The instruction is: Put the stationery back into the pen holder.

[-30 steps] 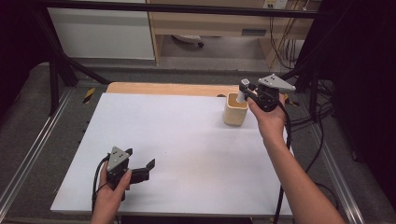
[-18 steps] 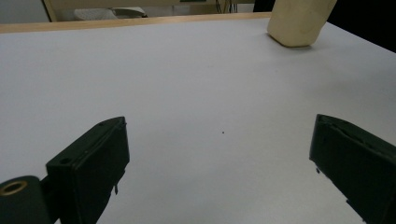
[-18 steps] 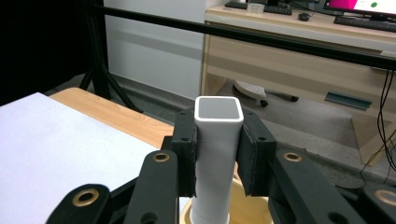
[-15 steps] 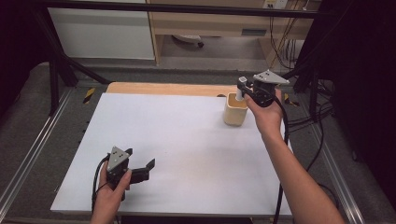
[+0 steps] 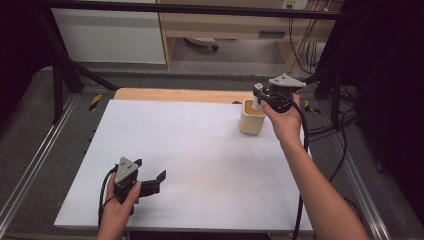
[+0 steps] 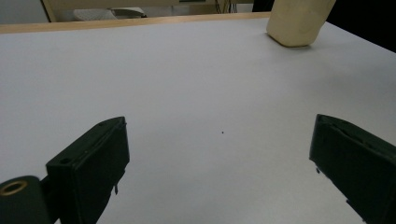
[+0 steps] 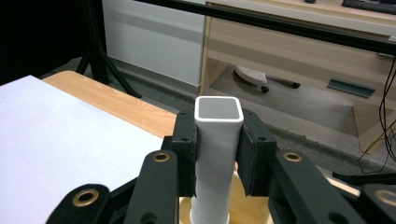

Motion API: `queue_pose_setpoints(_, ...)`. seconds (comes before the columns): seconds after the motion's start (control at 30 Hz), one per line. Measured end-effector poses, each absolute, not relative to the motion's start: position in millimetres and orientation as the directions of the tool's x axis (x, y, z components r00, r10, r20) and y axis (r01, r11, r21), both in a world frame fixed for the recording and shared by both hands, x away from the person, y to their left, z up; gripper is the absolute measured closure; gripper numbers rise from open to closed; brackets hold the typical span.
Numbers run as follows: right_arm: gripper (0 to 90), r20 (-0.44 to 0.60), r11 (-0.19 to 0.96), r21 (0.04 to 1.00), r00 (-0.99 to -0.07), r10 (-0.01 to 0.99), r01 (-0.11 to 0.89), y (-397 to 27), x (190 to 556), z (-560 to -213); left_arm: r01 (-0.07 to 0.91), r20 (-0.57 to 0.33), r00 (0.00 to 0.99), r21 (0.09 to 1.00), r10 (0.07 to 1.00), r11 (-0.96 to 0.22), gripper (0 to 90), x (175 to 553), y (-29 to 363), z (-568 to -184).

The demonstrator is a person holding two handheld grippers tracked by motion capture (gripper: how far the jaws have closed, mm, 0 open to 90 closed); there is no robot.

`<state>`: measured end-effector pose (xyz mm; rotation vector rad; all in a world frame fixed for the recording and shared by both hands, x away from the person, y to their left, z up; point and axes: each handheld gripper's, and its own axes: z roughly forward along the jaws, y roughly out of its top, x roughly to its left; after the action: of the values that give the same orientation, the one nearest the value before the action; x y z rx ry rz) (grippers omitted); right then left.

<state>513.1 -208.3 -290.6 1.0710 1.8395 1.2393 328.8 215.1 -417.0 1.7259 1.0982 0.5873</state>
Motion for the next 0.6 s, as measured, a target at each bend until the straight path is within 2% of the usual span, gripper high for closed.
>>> queue_pose_setpoints(0.6, 70.9, -0.077, 0.253, 0.915, -0.48, 0.874, 0.314, -204.8, 517.4, -297.3, 0.407, -0.093, 0.482, 0.904, 0.871, -0.129, 5.1, 328.9, 214.4, -417.4)
